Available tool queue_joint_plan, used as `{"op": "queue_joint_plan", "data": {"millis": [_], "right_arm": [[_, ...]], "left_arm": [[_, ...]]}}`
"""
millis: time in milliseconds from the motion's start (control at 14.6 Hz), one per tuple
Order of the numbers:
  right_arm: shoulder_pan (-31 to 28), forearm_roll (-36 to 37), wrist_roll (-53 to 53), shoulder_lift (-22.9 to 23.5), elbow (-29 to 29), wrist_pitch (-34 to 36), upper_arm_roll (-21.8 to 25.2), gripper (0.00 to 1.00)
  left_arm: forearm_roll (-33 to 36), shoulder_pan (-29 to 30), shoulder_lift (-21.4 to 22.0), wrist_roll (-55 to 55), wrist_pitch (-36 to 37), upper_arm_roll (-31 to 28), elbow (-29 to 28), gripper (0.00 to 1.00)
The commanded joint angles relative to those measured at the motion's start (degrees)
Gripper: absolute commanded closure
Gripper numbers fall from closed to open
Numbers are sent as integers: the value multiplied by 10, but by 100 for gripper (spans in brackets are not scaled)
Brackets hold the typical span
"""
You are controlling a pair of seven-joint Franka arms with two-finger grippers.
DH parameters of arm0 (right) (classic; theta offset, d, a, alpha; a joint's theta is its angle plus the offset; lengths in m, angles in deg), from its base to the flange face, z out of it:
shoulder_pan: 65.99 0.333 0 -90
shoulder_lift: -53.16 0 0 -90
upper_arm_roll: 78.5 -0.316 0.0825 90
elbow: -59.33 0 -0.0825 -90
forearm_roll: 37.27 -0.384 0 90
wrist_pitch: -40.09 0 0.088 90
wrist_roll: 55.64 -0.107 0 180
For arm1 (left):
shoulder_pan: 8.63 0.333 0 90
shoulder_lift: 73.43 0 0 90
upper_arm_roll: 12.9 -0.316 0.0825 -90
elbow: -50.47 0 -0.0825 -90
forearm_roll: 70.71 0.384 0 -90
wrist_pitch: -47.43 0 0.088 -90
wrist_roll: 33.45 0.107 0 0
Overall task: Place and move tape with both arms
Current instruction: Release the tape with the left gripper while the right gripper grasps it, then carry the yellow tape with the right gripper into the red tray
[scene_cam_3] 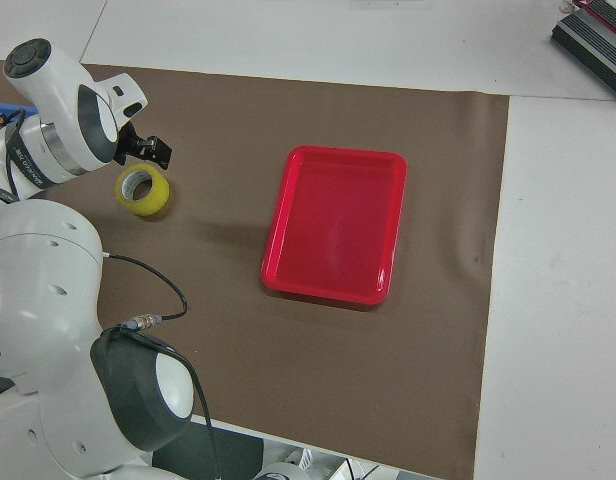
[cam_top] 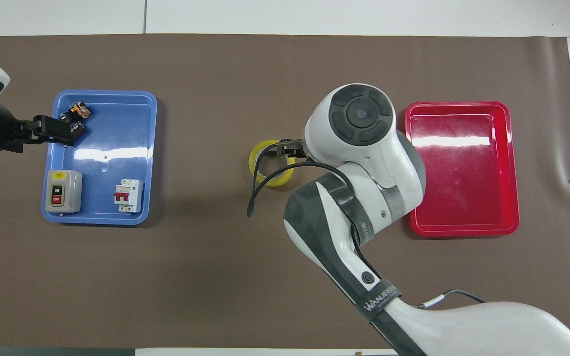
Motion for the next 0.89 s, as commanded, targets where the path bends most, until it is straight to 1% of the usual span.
{"op": "queue_joint_plan", "data": {"millis": [0,137,206,274,343,548,754,823], "right_arm": [[18,20,-39,63,-32,-47,3,0],[18,26,-27,68,-5,-70,3,0],[17,31,-14,70,21,-99,3,0],[18,31,-10,70,42,-128,3,0],[18,31,-8,70,52,-140,3,0],[16,31,23,66,72,-145,3,0],[14,31,40,62,101,-170,3,0],[14,30,46,62,101,-170,3,2]], "left_arm": [[-15,10,-4,21,59,0,41,0],[-15,11,-3,22,87,-3,51,0],[-14,16,-2,24,93,-3,51,0],[-13,18,4,27,92,0,51,0],[-10,18,8,36,87,1,45,0],[-9,18,9,42,93,2,45,0],[-9,18,18,42,110,2,43,0],[-8,18,21,43,114,2,41,0]]}}
